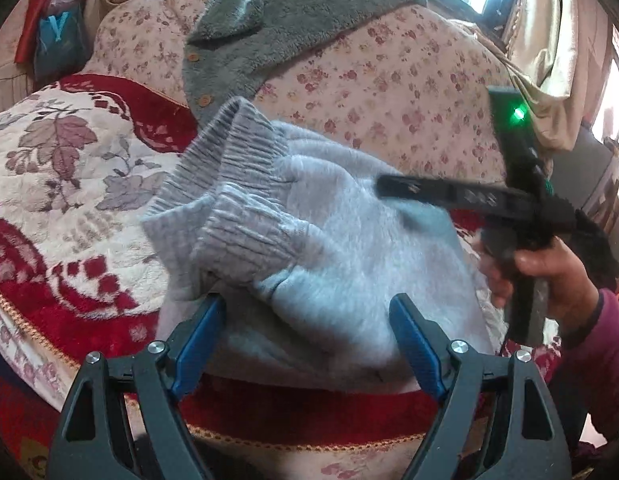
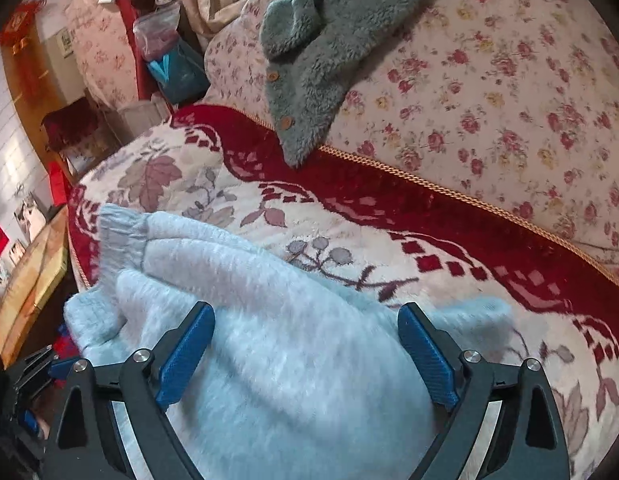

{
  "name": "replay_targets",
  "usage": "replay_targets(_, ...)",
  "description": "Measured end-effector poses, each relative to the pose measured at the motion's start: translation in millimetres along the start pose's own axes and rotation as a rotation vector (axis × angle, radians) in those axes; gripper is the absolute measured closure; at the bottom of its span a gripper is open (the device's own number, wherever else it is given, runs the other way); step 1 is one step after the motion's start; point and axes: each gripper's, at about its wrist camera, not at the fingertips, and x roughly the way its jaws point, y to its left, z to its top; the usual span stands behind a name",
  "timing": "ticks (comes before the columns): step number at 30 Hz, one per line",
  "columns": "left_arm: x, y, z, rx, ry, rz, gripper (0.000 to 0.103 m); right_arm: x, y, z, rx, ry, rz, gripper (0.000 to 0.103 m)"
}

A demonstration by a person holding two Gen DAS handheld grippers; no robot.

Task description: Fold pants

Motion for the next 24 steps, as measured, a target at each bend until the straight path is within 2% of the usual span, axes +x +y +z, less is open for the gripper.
replay_targets(5,-15,1,4,-0.033,-0.023,0.014,0.02,-33,-10,-18,-0.002,-0.002,-0.011,0.007)
replay_targets(8,-20,-9,9,-0.029,-0.055,0.008,0.02,-46,-19,-33,0.041,0.021,-0.011,0.007)
replay_targets(16,-3,-35,23,-0.004,-0.079,0.007,0.02,-71,-18,-66,0.068,0.015,-0.018,0.007)
replay_targets(24,10,-44,24,0.013,-0.083,0.121,0.02,-84,-6,-75,0.1,-0.021,-0.059,0.007)
